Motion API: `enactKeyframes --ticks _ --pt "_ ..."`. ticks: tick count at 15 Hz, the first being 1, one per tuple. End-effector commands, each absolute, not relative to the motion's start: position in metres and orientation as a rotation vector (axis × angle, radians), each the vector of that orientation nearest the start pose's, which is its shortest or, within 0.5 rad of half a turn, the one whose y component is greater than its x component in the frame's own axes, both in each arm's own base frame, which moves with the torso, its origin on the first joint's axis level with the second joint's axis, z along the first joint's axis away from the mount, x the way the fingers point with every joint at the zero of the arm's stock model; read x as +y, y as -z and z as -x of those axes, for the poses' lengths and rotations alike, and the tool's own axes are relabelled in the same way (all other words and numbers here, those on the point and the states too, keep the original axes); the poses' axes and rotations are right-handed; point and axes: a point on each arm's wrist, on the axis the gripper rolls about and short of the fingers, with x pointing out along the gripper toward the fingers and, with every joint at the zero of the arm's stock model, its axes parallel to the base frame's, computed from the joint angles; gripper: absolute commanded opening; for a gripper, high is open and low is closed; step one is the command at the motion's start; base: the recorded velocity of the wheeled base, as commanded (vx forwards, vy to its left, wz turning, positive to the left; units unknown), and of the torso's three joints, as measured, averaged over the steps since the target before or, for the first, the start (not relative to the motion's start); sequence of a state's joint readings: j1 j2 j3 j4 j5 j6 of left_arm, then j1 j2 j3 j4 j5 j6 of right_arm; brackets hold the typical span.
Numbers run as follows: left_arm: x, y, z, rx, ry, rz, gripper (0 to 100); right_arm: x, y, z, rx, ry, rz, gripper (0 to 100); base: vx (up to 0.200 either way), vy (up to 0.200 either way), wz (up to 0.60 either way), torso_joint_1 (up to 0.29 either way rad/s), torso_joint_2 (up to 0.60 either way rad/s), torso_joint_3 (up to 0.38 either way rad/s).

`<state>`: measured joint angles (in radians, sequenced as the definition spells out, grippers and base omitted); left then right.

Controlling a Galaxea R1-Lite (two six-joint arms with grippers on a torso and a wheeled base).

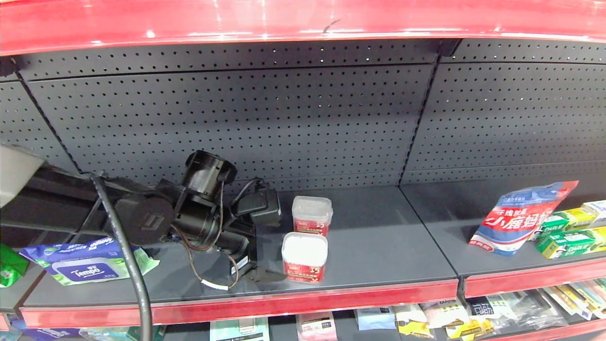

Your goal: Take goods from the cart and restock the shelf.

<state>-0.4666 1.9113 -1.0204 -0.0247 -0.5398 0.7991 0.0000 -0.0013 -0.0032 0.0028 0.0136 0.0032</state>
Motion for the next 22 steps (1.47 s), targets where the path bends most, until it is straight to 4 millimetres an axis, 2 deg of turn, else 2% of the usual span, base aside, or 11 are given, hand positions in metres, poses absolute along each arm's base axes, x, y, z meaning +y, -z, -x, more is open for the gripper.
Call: enactKeyframes --ticks 1,8,12,22 --pt "-0.162 -0.113 -0.295 0.489 1.248 -0.646 100 0.000 -0.076 0.023 0.000 -0.014 -0.003 100 0.000 0.000 0.00 0.000 0.00 0.000" --pt "-0.163 -0.105 -0.295 0.539 1.263 -0.640 100 0.000 -0.076 0.023 0.000 -0.015 -0.003 100 0.000 0.000 0.00 0.000 0.00 0.000" --pt "-0.170 -0.102 -0.301 0.533 1.276 -0.642 100 0.000 -0.076 0.023 0.000 -0.015 -0.005 100 0.000 0.000 0.00 0.000 0.00 0.000" --pt "-0.177 -0.104 -0.306 0.507 1.306 -0.629 100 0.000 -0.076 0.023 0.000 -0.014 -0.003 100 0.000 0.000 0.00 0.000 0.00 0.000"
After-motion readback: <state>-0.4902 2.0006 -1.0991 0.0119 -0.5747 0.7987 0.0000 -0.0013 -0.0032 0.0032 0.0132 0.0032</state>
